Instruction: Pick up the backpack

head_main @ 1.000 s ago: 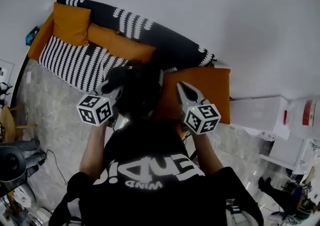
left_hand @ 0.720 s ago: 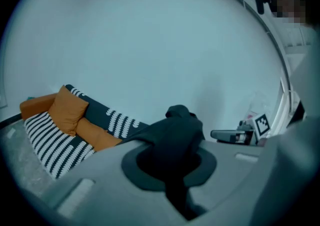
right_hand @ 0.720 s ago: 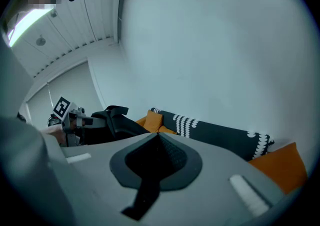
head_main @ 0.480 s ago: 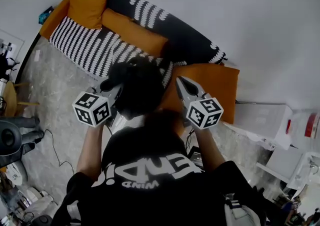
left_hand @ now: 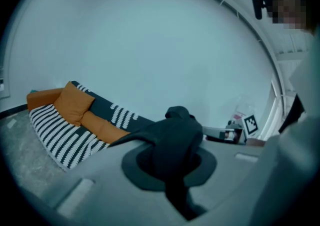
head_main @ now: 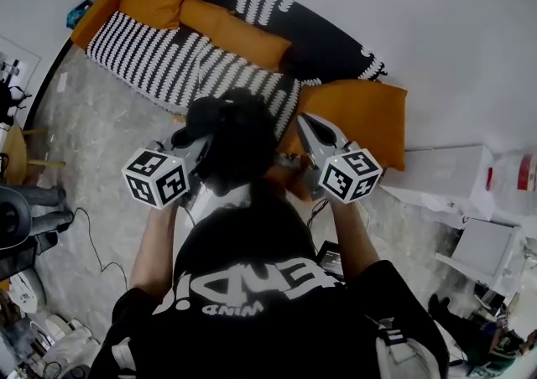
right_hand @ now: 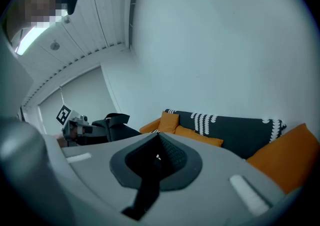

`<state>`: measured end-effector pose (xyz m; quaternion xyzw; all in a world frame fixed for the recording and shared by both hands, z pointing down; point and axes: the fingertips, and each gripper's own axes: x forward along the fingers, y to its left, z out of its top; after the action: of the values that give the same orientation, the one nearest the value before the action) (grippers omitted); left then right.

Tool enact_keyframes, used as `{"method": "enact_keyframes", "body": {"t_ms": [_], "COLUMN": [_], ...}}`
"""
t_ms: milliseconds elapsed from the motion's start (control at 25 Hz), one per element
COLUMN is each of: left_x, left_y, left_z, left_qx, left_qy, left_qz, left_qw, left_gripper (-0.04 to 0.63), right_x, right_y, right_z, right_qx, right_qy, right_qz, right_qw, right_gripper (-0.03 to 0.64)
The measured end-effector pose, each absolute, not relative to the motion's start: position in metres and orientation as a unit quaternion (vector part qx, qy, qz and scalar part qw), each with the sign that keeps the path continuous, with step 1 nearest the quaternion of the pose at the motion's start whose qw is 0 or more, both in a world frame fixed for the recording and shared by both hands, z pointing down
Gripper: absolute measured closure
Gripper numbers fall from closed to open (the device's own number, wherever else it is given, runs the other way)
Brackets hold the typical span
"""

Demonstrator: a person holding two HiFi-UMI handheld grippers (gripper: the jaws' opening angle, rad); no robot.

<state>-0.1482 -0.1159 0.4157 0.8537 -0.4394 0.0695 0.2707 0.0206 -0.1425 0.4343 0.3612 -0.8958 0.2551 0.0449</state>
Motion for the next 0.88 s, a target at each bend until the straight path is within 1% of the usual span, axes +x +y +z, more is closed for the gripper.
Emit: {"method": "enact_keyframes", "body": {"t_ms": [280, 480, 680, 880], "left_x": [-0.176, -0.17, -0.168, -0.173], "left_y": [-0.038, 0.007, 0.039, 0.07], "left_z": [0.427, 0.442, 0.446, 0.446], "left_qx": [0.853, 0.848, 0.843, 0.83], "left_qy": [-0.425, -0.421, -0.435, -0.463], "left_qz": [0.08, 0.1, 0.12, 0.107], "left_qw": [0.291, 0.306, 0.294, 0.291], "left_gripper": [0.569, 0.569, 0.569, 0.569], "right_x": [0.019, 0.043, 0.037, 0.024], "right_y": [-0.05, 0.004, 0.023, 0.037], "right_z": [0.42, 0.43, 0.444, 0.436], "right_qx": [0.399, 0.426, 0.413, 0.385], "right_qy": [-0.884, -0.868, -0.87, -0.893], "right_qz": [0.235, 0.243, 0.252, 0.205], "right_qw": [0.065, 0.08, 0.096, 0.112], "right_gripper": [0.617, 0.617, 0.617, 0.618]}}
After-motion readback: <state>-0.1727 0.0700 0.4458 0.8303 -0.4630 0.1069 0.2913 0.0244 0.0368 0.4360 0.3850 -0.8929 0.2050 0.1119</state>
